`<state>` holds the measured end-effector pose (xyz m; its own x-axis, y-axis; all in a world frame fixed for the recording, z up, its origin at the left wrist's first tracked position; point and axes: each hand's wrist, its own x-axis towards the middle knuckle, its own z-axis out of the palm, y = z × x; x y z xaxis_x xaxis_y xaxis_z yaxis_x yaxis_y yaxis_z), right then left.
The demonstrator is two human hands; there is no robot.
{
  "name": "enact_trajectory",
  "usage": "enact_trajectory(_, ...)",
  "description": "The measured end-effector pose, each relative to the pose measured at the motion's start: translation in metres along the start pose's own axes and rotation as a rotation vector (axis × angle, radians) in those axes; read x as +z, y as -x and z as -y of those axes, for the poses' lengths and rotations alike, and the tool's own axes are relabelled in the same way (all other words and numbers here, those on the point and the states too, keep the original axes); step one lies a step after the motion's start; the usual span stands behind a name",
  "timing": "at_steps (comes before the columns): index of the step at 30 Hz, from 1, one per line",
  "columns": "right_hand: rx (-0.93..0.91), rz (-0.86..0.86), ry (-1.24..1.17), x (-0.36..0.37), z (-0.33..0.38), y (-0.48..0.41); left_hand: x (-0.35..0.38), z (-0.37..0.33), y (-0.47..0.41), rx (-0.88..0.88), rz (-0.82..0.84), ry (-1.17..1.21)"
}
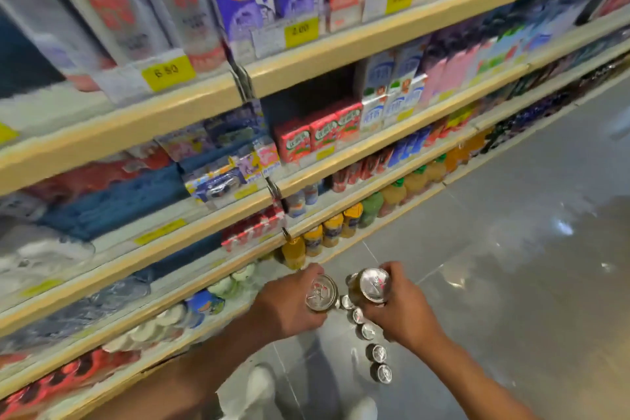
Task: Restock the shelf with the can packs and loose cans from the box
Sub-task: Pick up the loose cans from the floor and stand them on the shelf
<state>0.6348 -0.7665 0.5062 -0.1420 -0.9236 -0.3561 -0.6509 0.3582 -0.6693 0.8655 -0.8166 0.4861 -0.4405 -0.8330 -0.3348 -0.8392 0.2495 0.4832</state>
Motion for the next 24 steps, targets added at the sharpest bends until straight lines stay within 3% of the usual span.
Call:
enact_trajectory(6,-0.301,0.034,0.031,-0.065,0.122,0.019,-0.138,-0.017,0.083,0.006,-0.239,0.148)
enact_trajectory(12,-0.527,0.043,-0.066,-0.089,0.229,0.039,-0.235,-0.002,0.152,0.03,-0.423,0.591)
enact_trajectory(17,-0.642,0.085,-0.171,-0.087,0.303,0.045,-0.293,0.025,0.188,0.072,-0.645,0.821)
enact_trajectory(24,-0.729,0.134,-0.355,-0.063,0.384,0.043,-0.353,0.063,0.209,0.107,-0.822,1.025)
